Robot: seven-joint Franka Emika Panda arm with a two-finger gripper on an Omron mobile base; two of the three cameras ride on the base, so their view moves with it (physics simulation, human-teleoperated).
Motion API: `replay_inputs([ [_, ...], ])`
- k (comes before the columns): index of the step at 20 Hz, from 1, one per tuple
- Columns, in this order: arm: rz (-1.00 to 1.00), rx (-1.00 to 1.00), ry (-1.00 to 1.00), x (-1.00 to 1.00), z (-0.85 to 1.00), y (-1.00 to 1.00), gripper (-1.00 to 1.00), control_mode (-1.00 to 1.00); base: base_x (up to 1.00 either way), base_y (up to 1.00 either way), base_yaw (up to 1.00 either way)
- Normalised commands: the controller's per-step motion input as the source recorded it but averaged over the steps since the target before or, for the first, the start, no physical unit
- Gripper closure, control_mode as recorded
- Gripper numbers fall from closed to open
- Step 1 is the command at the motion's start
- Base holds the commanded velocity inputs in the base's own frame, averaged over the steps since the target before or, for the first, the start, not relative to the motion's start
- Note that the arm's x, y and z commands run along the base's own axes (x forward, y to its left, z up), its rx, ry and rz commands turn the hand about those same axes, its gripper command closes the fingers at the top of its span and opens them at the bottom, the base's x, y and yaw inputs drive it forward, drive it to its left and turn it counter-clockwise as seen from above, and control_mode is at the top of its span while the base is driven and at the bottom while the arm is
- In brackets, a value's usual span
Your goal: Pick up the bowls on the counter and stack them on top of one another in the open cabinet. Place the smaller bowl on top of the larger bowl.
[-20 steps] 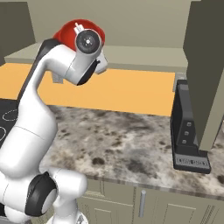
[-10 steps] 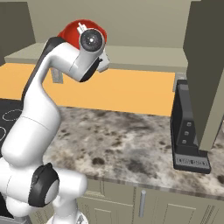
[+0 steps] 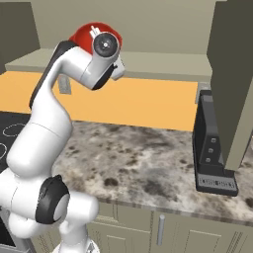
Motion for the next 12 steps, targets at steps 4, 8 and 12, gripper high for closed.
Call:
replay_inputs([
  [4, 0.00, 0.00, 0.00, 0.37, 0.00, 0.00, 1.00, -1.00, 0.00, 0.00, 0.00],
  [8, 0.00, 0.00, 0.02, 0.40, 0.00, 0.01, 1.00, -1.00, 0.00, 0.00, 0.00],
  [12, -0.01, 0.00, 0.02, 0.43, 0.00, 0.05, 1.00, -1.00, 0.00, 0.00, 0.00],
])
